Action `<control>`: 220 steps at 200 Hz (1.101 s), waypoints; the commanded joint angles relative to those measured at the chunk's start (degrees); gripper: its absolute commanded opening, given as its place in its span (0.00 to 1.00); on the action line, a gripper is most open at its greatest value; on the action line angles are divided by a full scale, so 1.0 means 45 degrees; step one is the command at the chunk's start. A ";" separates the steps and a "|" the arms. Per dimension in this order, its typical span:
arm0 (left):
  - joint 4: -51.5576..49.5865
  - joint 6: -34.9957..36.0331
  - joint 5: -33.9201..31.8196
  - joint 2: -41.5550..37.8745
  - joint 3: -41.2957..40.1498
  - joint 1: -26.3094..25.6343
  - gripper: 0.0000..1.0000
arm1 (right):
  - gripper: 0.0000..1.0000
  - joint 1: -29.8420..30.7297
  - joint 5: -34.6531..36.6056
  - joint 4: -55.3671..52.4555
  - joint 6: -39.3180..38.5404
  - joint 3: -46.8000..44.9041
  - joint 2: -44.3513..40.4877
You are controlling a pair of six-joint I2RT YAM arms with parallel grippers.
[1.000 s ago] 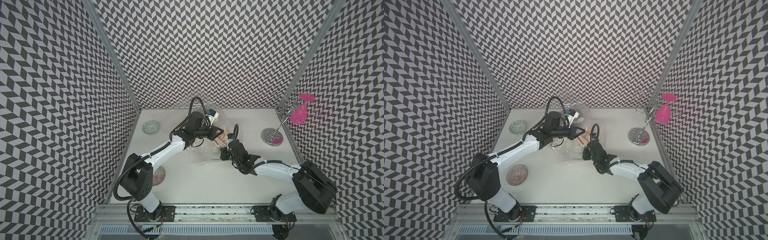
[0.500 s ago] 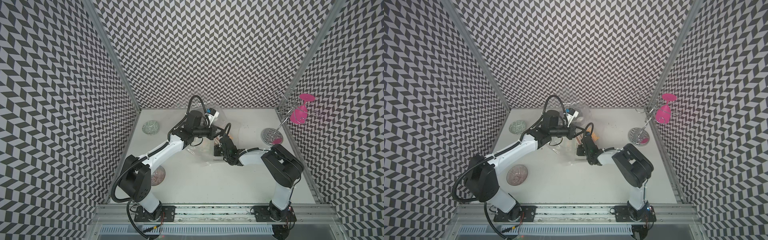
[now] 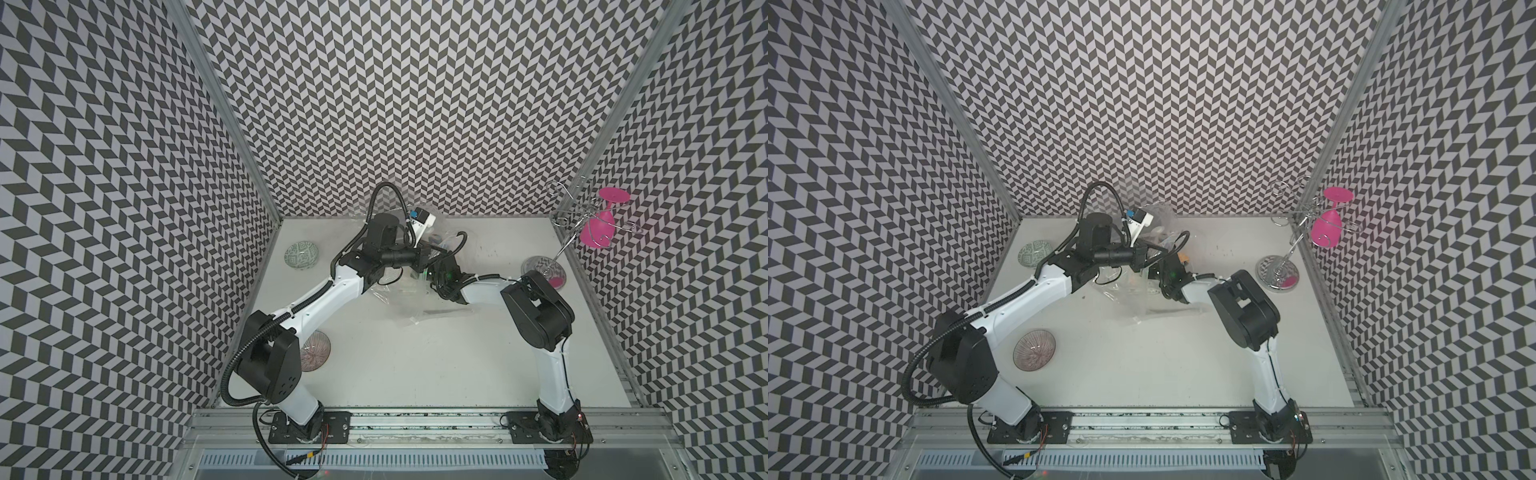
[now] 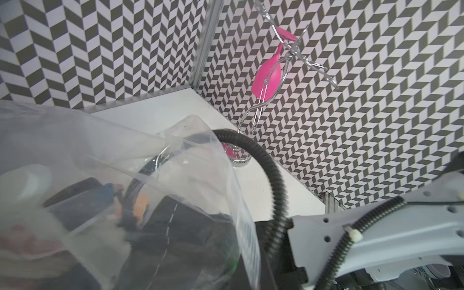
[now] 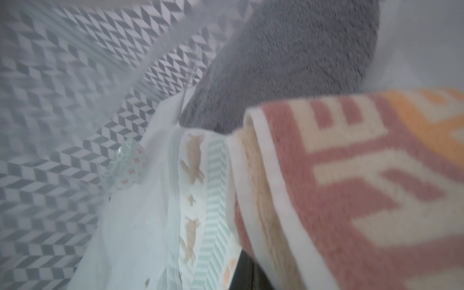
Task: Place the folded towel into the vacuum bag
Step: Place the towel in the vacuum bag.
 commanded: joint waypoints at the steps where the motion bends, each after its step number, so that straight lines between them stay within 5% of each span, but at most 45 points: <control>1: -0.0825 0.0458 0.2554 -0.0217 0.0020 -0.0792 0.00 | 0.07 -0.0431 -0.0302 -0.0366 0.0212 0.0735 0.0161; 29: -0.0992 0.0306 0.0319 0.0088 -0.0142 -0.0784 0.00 | 0.30 -0.0461 -0.0417 -0.0278 -0.0098 -0.1062 -0.1490; 82: 0.0098 -0.0427 -0.1856 0.0573 -0.0886 -0.0652 0.00 | 0.50 -0.0160 -0.0850 0.0530 -0.0194 -0.5934 -0.6315; 143: -0.0131 -0.0233 -0.2085 0.0985 -0.0911 -0.0589 0.00 | 0.53 -0.0184 0.0693 -0.3406 0.0146 -0.7026 -0.9498; 159: -0.0445 0.0070 -0.2197 0.0818 -0.1107 -0.0720 0.25 | 0.54 -0.0226 0.2045 -0.4944 0.0354 -0.7131 -1.0206; 173: -0.0713 0.0277 -0.2194 0.0527 -0.1333 -0.0880 0.62 | 0.54 -0.0252 0.2737 -0.5808 0.0436 -0.7431 -1.1053; 188: -0.0742 0.0265 -0.2394 0.0080 -0.1701 -0.1007 0.87 | 0.55 -0.0258 0.3018 -0.5852 0.0615 -0.8236 -1.2408; 204: -0.0603 0.0019 -0.3015 -0.0697 -0.2227 -0.0981 0.99 | 0.58 -0.0255 0.3837 -0.5732 0.0845 -0.9062 -1.3990; 220: -0.0611 -0.0242 -0.3565 -0.1622 -0.2720 -0.0776 0.99 | 0.64 -0.0345 0.4975 -0.5733 0.0870 -0.9456 -1.5405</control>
